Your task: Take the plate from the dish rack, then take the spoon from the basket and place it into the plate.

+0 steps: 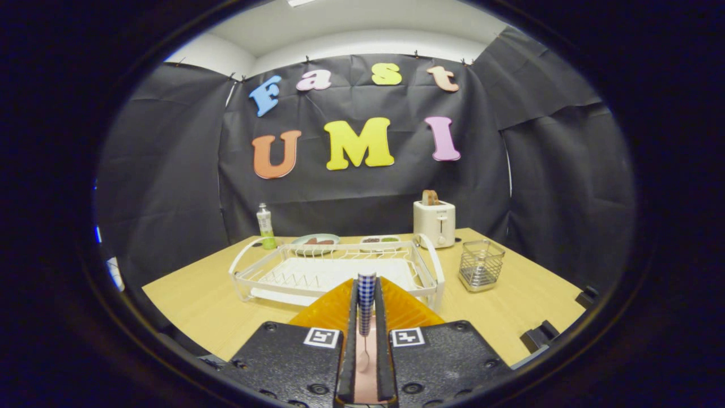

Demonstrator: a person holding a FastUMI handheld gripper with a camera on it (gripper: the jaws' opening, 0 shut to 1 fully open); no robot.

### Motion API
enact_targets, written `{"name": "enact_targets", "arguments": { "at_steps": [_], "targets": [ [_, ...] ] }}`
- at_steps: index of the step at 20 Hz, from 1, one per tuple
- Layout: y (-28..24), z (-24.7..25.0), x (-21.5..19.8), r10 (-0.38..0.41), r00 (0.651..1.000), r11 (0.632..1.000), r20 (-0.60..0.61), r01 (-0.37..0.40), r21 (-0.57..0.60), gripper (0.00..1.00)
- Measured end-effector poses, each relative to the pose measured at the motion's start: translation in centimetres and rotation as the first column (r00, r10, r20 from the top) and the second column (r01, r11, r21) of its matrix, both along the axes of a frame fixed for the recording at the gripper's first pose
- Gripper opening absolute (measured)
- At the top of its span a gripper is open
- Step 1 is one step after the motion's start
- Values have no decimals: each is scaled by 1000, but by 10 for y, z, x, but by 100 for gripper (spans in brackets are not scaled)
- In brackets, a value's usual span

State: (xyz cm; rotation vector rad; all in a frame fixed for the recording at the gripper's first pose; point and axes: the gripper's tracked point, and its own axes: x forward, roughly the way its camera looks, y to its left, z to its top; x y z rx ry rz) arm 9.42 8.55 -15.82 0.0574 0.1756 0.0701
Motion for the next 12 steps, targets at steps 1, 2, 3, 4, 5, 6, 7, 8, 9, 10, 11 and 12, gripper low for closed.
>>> {"name": "enact_targets", "arguments": {
  "at_steps": [1,2,3,4,5,6,7,8,9,10,11,12],
  "targets": [
    [0,2,-2,5,1000,1000,4,-5,12,21],
    [-2,5,-3,6,1000,1000,9,-6,20,32],
    [-6,8,-6,2,1000,1000,13,-2,24,38],
    [-10,11,-8,-4,1000,1000,25,3,28,43],
    [-15,14,-11,-10,999,999,33,9,32,49],
    [-20,16,-12,-16,999,999,36,15,37,54],
    [-23,19,-15,-15,999,999,37,14,50,60],
    [-26,23,-19,-13,999,997,43,10,71,62],
    [-31,28,-21,-13,999,996,47,9,92,64],
    [-36,33,-24,-16,999,994,49,10,110,71],
    [-42,40,-26,-25,998,992,54,18,124,75],
    [-50,47,-29,-38,997,991,62,29,129,80]
  ]
}}
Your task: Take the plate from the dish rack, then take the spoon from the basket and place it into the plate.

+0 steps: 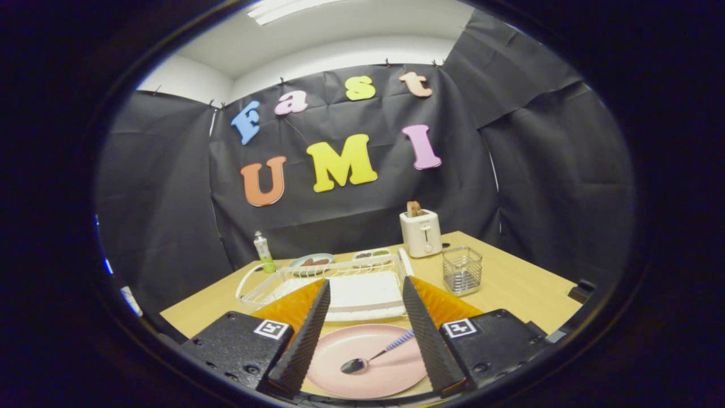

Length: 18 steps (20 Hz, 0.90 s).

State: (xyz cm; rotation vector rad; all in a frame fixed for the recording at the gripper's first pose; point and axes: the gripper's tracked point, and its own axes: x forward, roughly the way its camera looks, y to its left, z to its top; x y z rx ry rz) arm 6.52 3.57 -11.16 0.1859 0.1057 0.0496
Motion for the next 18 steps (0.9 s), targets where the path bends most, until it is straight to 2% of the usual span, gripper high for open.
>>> {"name": "enact_targets", "arguments": {
  "at_steps": [4,11,15,18],
  "targets": [
    [-20,34,-17,-26,998,999,56,25,20,100],
    [-47,71,-59,-47,994,998,100,50,-32,100],
    [-59,92,-92,-101,982,990,158,115,-81,100],
    [-56,93,-109,-80,986,991,144,94,-90,100]
  ]
}}
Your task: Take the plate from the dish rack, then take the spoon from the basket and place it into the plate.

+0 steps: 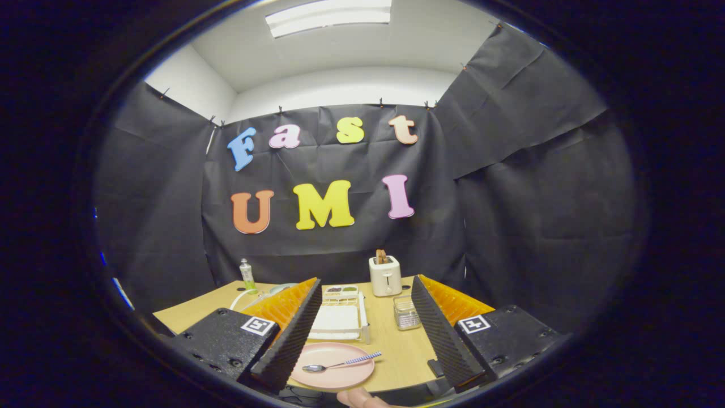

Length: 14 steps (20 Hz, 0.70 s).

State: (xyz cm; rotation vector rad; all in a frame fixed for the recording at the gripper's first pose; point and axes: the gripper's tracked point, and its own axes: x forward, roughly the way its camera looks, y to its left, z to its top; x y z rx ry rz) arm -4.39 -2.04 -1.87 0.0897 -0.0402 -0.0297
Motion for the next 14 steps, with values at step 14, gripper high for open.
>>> {"name": "enact_targets", "arguments": {
  "at_steps": [14],
  "targets": [
    [-8,7,-10,2,1000,1000,20,-2,-27,100]
  ]
}}
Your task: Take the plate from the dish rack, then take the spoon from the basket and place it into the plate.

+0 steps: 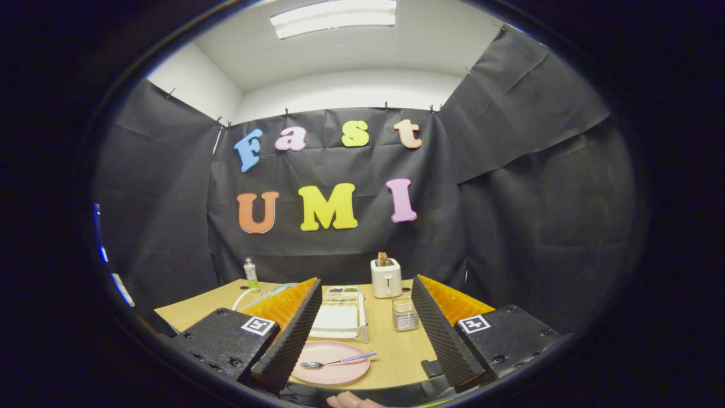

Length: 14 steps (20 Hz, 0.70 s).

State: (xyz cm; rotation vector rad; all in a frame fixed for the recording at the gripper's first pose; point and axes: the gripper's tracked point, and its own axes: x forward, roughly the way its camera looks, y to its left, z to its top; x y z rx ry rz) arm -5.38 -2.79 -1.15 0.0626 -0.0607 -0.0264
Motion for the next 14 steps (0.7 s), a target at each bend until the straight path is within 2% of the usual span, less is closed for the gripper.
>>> {"name": "enact_targets", "arguments": {
  "at_steps": [3,14],
  "targets": [
    [4,-6,2,18,1000,1000,-4,-18,-3,100],
    [-5,-18,7,-8,999,1000,-32,8,7,100]
  ]
}}
